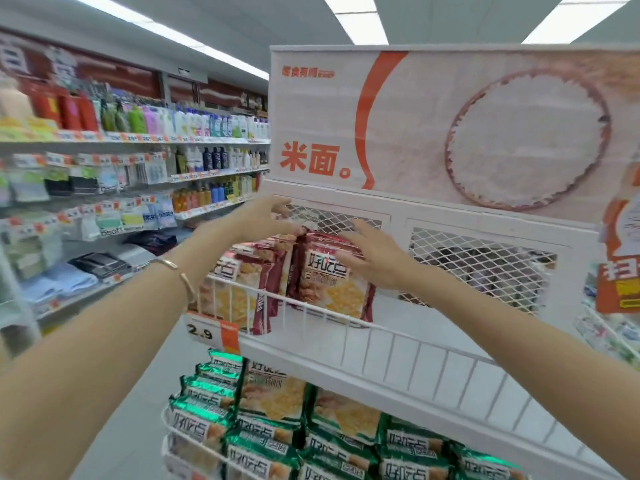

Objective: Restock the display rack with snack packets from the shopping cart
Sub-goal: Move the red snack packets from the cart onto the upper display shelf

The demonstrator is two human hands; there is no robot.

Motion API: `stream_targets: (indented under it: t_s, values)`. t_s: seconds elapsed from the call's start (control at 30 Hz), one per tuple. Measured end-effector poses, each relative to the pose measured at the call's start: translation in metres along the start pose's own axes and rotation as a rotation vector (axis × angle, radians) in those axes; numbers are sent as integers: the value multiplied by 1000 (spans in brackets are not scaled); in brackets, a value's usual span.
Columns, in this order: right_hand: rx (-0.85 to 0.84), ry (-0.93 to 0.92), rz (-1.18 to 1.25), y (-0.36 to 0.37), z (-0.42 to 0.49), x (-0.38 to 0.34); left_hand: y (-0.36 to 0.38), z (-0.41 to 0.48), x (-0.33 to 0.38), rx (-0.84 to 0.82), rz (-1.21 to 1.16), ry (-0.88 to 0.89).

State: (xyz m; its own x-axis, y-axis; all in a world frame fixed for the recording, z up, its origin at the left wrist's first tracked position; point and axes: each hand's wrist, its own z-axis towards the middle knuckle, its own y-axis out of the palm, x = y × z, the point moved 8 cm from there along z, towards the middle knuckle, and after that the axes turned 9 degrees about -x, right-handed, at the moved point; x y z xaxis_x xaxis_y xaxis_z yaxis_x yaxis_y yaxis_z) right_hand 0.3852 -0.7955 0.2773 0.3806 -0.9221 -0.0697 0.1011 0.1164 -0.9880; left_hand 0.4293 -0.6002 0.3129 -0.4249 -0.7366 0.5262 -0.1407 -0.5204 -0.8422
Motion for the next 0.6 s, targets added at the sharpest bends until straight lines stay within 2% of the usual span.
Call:
stream_targets:
  t_s: [0.13,0.23,0.43,0.6]
  values:
    - [66,-80,2,-14,6,-69,-57,-59,-66,219,13,-94]
    - [75,-139,-19,-11,22,-134,-80,-115,-126,267,36,-204]
    - [129,-365,-19,43,44,-288,-79,-242,-257,116,126,-454]
    - [-79,-473,19,158,54,-410,-42,-351,-362,-31,98,-666]
